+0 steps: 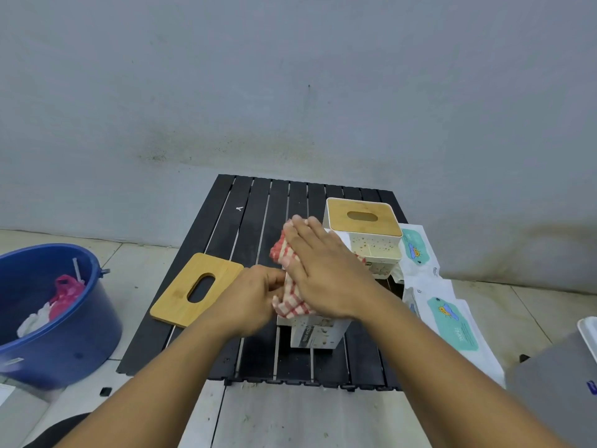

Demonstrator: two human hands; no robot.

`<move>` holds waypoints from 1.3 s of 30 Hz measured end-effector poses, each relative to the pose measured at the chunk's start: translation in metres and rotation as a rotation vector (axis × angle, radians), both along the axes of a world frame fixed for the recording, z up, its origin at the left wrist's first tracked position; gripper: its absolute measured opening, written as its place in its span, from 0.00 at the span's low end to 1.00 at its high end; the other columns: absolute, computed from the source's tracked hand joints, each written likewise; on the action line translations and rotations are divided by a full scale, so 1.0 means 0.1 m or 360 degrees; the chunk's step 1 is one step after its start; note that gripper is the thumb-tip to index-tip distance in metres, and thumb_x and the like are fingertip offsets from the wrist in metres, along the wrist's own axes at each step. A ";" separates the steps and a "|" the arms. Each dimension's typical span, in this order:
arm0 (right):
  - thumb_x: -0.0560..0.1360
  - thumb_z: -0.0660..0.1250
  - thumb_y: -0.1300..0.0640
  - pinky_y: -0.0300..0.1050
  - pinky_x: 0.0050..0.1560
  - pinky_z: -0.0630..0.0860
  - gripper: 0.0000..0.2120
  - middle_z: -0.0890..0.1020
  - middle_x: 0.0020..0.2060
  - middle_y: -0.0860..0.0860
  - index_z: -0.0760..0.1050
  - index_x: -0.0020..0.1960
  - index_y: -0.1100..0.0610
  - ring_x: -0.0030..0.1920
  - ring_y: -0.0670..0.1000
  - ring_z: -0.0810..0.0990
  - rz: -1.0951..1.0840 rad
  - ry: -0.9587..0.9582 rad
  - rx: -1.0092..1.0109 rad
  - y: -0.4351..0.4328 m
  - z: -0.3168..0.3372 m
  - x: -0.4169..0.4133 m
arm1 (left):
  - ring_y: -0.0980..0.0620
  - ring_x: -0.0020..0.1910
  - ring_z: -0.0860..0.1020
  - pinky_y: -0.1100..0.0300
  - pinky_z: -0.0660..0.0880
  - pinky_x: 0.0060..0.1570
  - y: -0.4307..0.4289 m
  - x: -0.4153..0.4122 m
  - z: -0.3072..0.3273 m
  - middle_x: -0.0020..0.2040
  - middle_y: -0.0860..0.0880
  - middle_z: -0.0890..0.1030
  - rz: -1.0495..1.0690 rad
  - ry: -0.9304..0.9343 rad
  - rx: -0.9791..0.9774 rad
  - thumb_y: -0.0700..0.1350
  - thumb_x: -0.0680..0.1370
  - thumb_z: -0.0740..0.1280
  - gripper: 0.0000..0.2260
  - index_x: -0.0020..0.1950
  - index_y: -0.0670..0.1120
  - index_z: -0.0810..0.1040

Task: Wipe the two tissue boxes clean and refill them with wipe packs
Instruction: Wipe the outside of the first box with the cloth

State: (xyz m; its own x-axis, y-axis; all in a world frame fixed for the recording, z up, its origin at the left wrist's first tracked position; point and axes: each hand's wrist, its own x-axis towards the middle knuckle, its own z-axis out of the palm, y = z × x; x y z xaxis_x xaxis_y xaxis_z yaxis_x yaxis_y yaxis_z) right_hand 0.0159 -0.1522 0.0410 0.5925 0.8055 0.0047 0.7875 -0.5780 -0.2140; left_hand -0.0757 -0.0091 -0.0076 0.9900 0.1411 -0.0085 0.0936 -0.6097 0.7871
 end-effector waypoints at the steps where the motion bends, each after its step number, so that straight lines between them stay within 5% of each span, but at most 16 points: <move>1: 0.86 0.44 0.44 0.49 0.80 0.38 0.28 0.40 0.82 0.44 0.41 0.83 0.49 0.80 0.46 0.35 -0.0019 -0.0011 0.0036 -0.08 -0.03 -0.03 | 0.60 0.35 0.80 0.61 0.76 0.38 0.01 0.00 0.01 0.35 0.61 0.84 0.0000 0.0007 -0.0022 0.40 0.83 0.68 0.16 0.39 0.56 0.83; 4: 0.86 0.46 0.45 0.47 0.79 0.38 0.27 0.42 0.81 0.42 0.44 0.83 0.47 0.79 0.44 0.34 -0.0174 0.0172 0.0225 -0.28 -0.09 0.04 | 0.47 0.47 0.84 0.48 0.81 0.51 0.02 0.01 0.00 0.44 0.53 0.88 -0.0010 0.0047 -0.0112 0.48 0.84 0.68 0.08 0.51 0.53 0.87; 6: 0.86 0.49 0.48 0.46 0.79 0.42 0.26 0.44 0.81 0.40 0.47 0.83 0.46 0.80 0.44 0.38 -0.0312 0.0429 0.0435 -0.38 -0.08 0.12 | 0.54 0.52 0.84 0.53 0.81 0.54 0.00 0.01 0.01 0.49 0.57 0.88 -0.0021 0.0071 -0.0160 0.50 0.83 0.68 0.08 0.56 0.55 0.87; 8: 0.87 0.52 0.50 0.47 0.79 0.53 0.24 0.51 0.81 0.40 0.54 0.81 0.43 0.80 0.45 0.52 -0.0519 0.0680 0.0753 -0.43 -0.12 0.15 | 0.63 0.54 0.83 0.64 0.79 0.52 -0.03 -0.02 0.04 0.52 0.62 0.87 -0.0044 0.0094 -0.0255 0.48 0.84 0.67 0.09 0.59 0.56 0.86; 11: 0.86 0.57 0.55 0.54 0.62 0.79 0.17 0.79 0.68 0.53 0.71 0.74 0.47 0.62 0.53 0.82 -0.0892 0.1510 0.1583 -0.46 -0.22 0.17 | 0.65 0.59 0.81 0.67 0.77 0.57 -0.04 -0.04 0.07 0.57 0.63 0.86 -0.0085 0.0088 -0.0336 0.44 0.85 0.65 0.12 0.65 0.54 0.84; 14: 0.84 0.58 0.56 0.52 0.47 0.84 0.18 0.83 0.58 0.61 0.74 0.71 0.60 0.51 0.59 0.86 -0.1097 0.2339 0.2312 -0.54 -0.19 0.27 | 0.56 0.59 0.84 0.56 0.79 0.61 -0.02 -0.02 0.10 0.57 0.56 0.87 0.0001 -0.0023 -0.0566 0.41 0.85 0.64 0.12 0.66 0.50 0.83; 18: 0.81 0.60 0.47 0.54 0.65 0.76 0.24 0.80 0.66 0.57 0.74 0.72 0.58 0.66 0.58 0.79 -0.0896 0.2604 0.2621 -0.67 -0.04 0.32 | 0.44 0.54 0.86 0.46 0.83 0.53 -0.10 0.06 0.20 0.53 0.45 0.88 0.0263 -0.0138 -0.1070 0.41 0.85 0.64 0.10 0.63 0.47 0.82; 22: 0.81 0.63 0.47 0.55 0.61 0.78 0.23 0.82 0.63 0.58 0.75 0.70 0.60 0.62 0.58 0.82 -0.0811 0.2381 0.2430 -0.62 0.04 0.27 | 0.40 0.56 0.86 0.37 0.81 0.58 -0.15 0.18 0.19 0.55 0.42 0.87 0.0426 0.0002 -0.1378 0.43 0.86 0.62 0.10 0.62 0.44 0.82; 25: 0.83 0.62 0.55 0.55 0.51 0.83 0.13 0.85 0.54 0.57 0.77 0.64 0.59 0.53 0.57 0.85 -0.0820 0.1903 0.2145 -0.50 0.07 0.21 | 0.38 0.61 0.83 0.34 0.77 0.63 -0.13 0.25 0.13 0.58 0.42 0.86 0.0447 0.0119 -0.1563 0.42 0.88 0.59 0.13 0.65 0.45 0.81; 28: 0.84 0.60 0.52 0.53 0.52 0.82 0.10 0.86 0.49 0.49 0.79 0.60 0.48 0.48 0.51 0.85 -0.0812 0.1343 0.1542 -0.36 0.07 0.13 | 0.36 0.63 0.82 0.34 0.76 0.66 -0.08 0.30 0.07 0.59 0.41 0.86 0.0479 0.0155 -0.1650 0.37 0.87 0.55 0.16 0.67 0.44 0.80; 30: 0.85 0.56 0.47 0.52 0.60 0.77 0.15 0.82 0.59 0.47 0.74 0.69 0.44 0.59 0.50 0.81 -0.0693 0.0997 0.1069 -0.27 0.03 0.16 | 0.37 0.61 0.83 0.38 0.79 0.63 -0.05 0.32 0.05 0.58 0.40 0.86 0.0506 0.0170 -0.1675 0.35 0.87 0.54 0.16 0.67 0.42 0.80; 33: 0.86 0.52 0.46 0.53 0.78 0.55 0.24 0.61 0.80 0.46 0.58 0.81 0.48 0.81 0.49 0.53 -0.0416 0.0555 0.0473 -0.13 0.00 0.33 | 0.37 0.60 0.84 0.43 0.82 0.58 0.00 0.35 0.03 0.58 0.38 0.86 0.0542 0.0171 -0.1743 0.34 0.86 0.54 0.17 0.67 0.41 0.80; 35: 0.86 0.51 0.47 0.49 0.78 0.47 0.26 0.53 0.82 0.45 0.54 0.82 0.51 0.81 0.47 0.43 -0.0239 0.0410 0.0270 -0.05 0.04 0.41 | 0.36 0.61 0.83 0.40 0.80 0.61 0.02 0.35 0.02 0.58 0.37 0.85 0.0557 0.0141 -0.1797 0.34 0.86 0.54 0.17 0.66 0.40 0.80; 39: 0.86 0.51 0.47 0.48 0.81 0.42 0.27 0.50 0.82 0.45 0.50 0.83 0.51 0.81 0.43 0.42 0.0171 0.0267 0.0131 0.01 0.10 0.34 | 0.37 0.58 0.84 0.41 0.81 0.59 0.06 0.38 0.01 0.59 0.34 0.84 0.0559 0.0048 -0.1920 0.32 0.85 0.56 0.15 0.66 0.38 0.80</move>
State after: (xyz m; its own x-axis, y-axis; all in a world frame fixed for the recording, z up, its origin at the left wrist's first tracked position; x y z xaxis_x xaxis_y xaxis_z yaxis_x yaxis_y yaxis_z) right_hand 0.0500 -0.1510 0.0514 0.5012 0.8651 -0.0185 0.7930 -0.4677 -0.3905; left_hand -0.0377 -0.0026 -0.0066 0.8977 0.2834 -0.3373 0.1323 0.5569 0.8200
